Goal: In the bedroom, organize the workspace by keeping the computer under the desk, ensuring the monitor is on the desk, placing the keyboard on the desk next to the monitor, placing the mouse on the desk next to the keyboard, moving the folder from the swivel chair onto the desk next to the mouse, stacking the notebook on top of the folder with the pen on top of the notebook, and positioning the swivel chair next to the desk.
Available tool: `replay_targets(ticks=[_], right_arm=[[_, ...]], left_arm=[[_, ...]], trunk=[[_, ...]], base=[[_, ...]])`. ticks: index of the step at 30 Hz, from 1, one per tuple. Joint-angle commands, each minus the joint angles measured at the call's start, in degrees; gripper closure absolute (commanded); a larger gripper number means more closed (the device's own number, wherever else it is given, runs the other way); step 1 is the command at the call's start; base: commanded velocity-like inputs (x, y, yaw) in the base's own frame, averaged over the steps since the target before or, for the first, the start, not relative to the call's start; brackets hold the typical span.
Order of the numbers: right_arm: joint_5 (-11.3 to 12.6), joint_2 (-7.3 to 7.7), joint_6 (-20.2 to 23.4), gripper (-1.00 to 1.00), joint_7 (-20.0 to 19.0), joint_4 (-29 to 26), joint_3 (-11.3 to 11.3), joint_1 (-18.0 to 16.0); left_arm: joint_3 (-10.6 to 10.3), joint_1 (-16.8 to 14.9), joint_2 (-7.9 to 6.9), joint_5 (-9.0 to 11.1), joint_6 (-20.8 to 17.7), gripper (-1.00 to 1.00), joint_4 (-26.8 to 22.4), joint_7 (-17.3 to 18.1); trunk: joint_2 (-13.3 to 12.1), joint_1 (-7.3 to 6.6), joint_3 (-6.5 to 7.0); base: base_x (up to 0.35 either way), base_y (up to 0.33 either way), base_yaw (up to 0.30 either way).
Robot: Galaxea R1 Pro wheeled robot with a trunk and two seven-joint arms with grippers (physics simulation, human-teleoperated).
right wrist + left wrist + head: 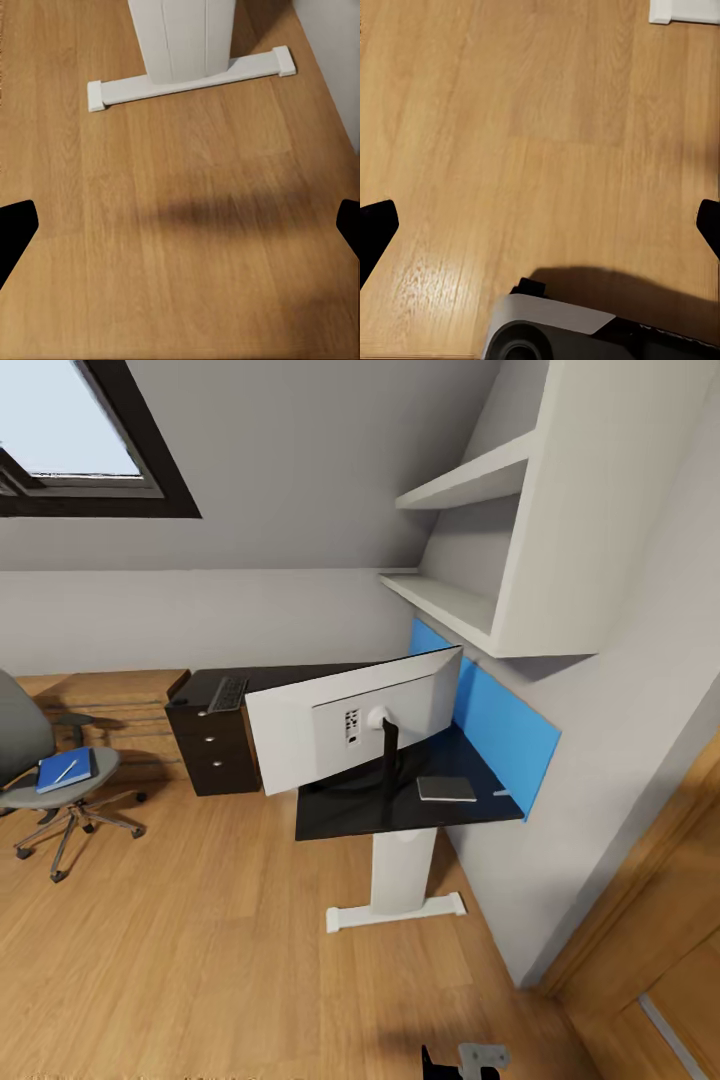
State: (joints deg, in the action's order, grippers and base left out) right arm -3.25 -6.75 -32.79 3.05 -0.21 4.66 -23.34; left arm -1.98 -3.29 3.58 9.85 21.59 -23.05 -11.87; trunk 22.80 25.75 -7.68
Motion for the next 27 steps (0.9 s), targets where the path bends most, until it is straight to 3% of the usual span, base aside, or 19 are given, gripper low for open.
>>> replay_targets(ticks=[1, 12, 18, 27], right_arm=[[-0.36, -0.01, -0.17, -1.0, 0.11, 0.03, 0.44, -0.04], [-0.35, -0.25, -0.17, -1.0, 0.11, 0.03, 0.44, -0.04], [-0.36, -0.22, -0.17, -1.0, 0.11, 0.03, 0.44, -0.04], [-0.28, 0.09, -0.34, -1.0, 0.15, -0.21, 0.57, -0.04]], left_arm=[[-0.24, -0.05, -0.02, 0.46, 0.22, -1.0, 0.02, -0.18], [-0.31, -0.05, -0.06, 0.44, 0.13, -1.0, 0.48, -0.03], [-0.38, -0.05, -0.03, 0.32, 0.22, -1.0, 0.88, 0.11], [-0.48, -0.05, 0.03, 0.3, 0.65, -1.0, 0.46, 0.12]], trunk=[[0.11, 0.03, -0.12], [0.11, 0.03, -0.12], [0.11, 0.03, -0.12], [0.11, 0.03, -0.12]], base=[[0.0, -0.302, 0.24], [0.0, -0.281, 0.269], [0.0, -0.076, 0.252], [0.0, -0.007, 0.038]])
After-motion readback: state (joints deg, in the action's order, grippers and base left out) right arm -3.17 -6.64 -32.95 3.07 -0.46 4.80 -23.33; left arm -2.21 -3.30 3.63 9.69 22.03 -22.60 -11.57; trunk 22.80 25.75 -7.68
